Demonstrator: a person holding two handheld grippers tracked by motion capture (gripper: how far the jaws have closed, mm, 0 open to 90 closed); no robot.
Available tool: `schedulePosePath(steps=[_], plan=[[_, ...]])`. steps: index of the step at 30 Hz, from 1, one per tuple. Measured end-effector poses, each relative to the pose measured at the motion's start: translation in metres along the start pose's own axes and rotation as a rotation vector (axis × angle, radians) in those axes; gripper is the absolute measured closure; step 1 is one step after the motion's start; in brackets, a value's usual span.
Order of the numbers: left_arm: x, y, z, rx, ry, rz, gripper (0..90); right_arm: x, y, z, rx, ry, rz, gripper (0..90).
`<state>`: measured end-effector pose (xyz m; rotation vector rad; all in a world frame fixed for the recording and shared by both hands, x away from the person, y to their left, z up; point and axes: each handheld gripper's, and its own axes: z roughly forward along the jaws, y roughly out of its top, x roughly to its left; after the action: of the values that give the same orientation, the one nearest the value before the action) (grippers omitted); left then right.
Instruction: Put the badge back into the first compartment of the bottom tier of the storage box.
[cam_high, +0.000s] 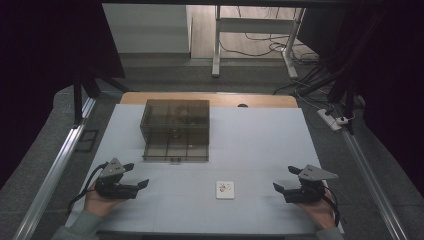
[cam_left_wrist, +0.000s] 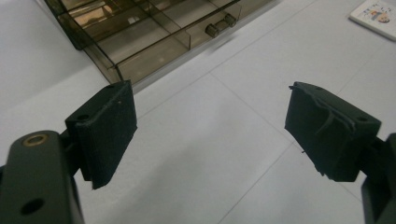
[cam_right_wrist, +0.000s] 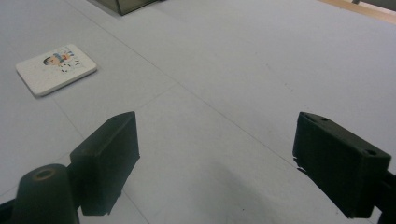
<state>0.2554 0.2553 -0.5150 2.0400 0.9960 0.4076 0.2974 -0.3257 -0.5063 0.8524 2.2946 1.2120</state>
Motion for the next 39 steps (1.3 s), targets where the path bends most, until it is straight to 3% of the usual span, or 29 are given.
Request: schedulePosePath(steps=[7, 15, 18, 28, 39], plan=[[-0.003, 0.01, 0.006, -0.009, -0.03, -0.001, 16.2, 0.001, 0.002, 0.001, -0.006, 0.016, 0.006, 14.5], [-0.01, 0.02, 0.013, -0.004, -0.044, 0.025, 16.3, 0.0, 0.001, 0.002, -0.005, 0.013, 0.008, 14.6], [-0.016, 0.023, 0.015, 0.019, -0.021, 0.071, 16.3, 0.0, 0.001, 0.002, -0.006, 0.013, 0.008, 14.6], [-0.027, 0.033, 0.025, 0.029, -0.067, 0.119, 16.8, -0.001, 0.002, 0.002, -0.017, 0.02, 0.028, 14.6], [-0.036, 0.046, 0.038, 0.032, -0.123, 0.138, 17.3, -0.003, 0.001, 0.001, -0.016, 0.014, 0.029, 14.6]])
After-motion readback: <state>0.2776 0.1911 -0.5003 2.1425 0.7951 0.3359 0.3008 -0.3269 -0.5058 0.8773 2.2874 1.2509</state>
